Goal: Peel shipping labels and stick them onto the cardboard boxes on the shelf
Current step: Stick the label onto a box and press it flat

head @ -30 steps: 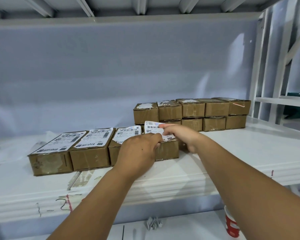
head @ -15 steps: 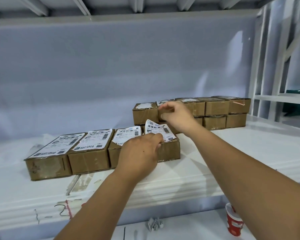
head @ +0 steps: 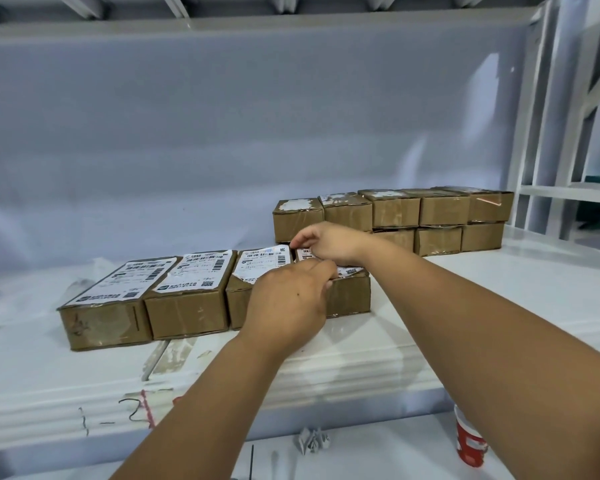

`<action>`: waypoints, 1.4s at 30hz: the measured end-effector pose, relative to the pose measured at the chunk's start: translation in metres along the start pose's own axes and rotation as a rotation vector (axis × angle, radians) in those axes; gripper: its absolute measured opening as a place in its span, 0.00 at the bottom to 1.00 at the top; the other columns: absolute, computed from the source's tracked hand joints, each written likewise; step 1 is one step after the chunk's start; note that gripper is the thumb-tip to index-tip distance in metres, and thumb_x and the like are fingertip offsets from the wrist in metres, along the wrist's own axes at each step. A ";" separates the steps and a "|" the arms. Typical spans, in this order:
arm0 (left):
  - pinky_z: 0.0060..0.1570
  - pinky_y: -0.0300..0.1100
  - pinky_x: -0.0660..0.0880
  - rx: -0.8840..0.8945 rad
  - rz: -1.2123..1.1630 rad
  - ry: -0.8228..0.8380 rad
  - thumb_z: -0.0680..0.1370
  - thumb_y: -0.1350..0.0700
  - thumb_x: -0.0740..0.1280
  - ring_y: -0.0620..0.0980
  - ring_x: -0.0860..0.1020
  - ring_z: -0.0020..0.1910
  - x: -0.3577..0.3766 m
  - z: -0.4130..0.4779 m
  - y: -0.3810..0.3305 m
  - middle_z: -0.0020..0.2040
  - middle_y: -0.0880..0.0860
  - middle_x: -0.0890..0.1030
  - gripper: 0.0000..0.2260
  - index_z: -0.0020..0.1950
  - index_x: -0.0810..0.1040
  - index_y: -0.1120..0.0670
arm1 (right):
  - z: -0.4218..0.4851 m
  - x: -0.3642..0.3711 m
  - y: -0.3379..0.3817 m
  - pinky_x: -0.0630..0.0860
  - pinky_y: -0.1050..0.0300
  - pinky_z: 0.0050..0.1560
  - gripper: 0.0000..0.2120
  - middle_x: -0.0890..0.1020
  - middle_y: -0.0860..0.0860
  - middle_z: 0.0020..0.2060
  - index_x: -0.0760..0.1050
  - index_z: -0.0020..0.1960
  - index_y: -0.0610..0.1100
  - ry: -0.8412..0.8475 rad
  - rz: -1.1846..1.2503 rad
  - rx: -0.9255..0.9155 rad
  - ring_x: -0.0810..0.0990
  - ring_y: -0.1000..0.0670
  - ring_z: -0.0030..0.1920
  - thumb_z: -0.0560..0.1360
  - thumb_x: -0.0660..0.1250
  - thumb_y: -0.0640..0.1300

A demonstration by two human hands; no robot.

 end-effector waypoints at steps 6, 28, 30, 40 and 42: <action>0.26 0.41 0.69 -0.010 -0.001 0.038 0.75 0.51 0.56 0.52 0.79 0.33 -0.003 -0.001 -0.001 0.37 0.47 0.81 0.12 0.46 0.79 0.49 | -0.027 -0.007 -0.015 0.74 0.66 0.42 0.16 0.81 0.46 0.57 0.78 0.58 0.40 -0.113 0.243 -0.032 0.78 0.54 0.52 0.75 0.60 0.28; 0.21 0.38 0.62 0.059 0.128 0.083 0.65 0.61 0.74 0.51 0.73 0.24 -0.001 -0.002 0.000 0.29 0.47 0.76 0.12 0.42 0.75 0.49 | -0.085 -0.001 -0.036 0.52 0.61 0.67 0.17 0.56 0.58 0.76 0.74 0.66 0.52 -0.055 0.476 -0.028 0.57 0.56 0.74 0.79 0.59 0.53; 0.23 0.39 0.64 0.054 0.108 0.074 0.68 0.59 0.70 0.52 0.74 0.26 -0.003 -0.003 0.001 0.31 0.47 0.77 0.08 0.43 0.75 0.50 | -0.082 0.002 -0.029 0.53 0.64 0.65 0.15 0.55 0.56 0.76 0.74 0.66 0.51 -0.054 0.450 -0.014 0.58 0.55 0.74 0.81 0.58 0.47; 0.68 0.64 0.52 -0.592 0.249 0.229 0.72 0.30 0.44 0.55 0.64 0.70 -0.075 -0.042 0.087 0.68 0.48 0.72 0.31 0.64 0.73 0.42 | -0.070 0.037 0.015 0.53 0.71 0.58 0.16 0.50 0.51 0.77 0.74 0.67 0.46 -0.088 0.407 -0.011 0.54 0.52 0.76 0.82 0.54 0.41; 0.66 0.62 0.57 -0.595 0.150 0.288 0.70 0.27 0.43 0.53 0.70 0.65 -0.082 -0.057 0.111 0.63 0.47 0.76 0.32 0.61 0.74 0.40 | -0.069 0.043 0.024 0.56 0.73 0.55 0.17 0.50 0.51 0.77 0.74 0.67 0.46 -0.103 0.388 -0.012 0.55 0.52 0.75 0.83 0.53 0.41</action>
Point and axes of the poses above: each hand's wrist, its own z-axis towards the middle knuckle, its own x-axis out of the palm, y = z × x, the point moved 2 cm from there along z, towards the middle knuckle
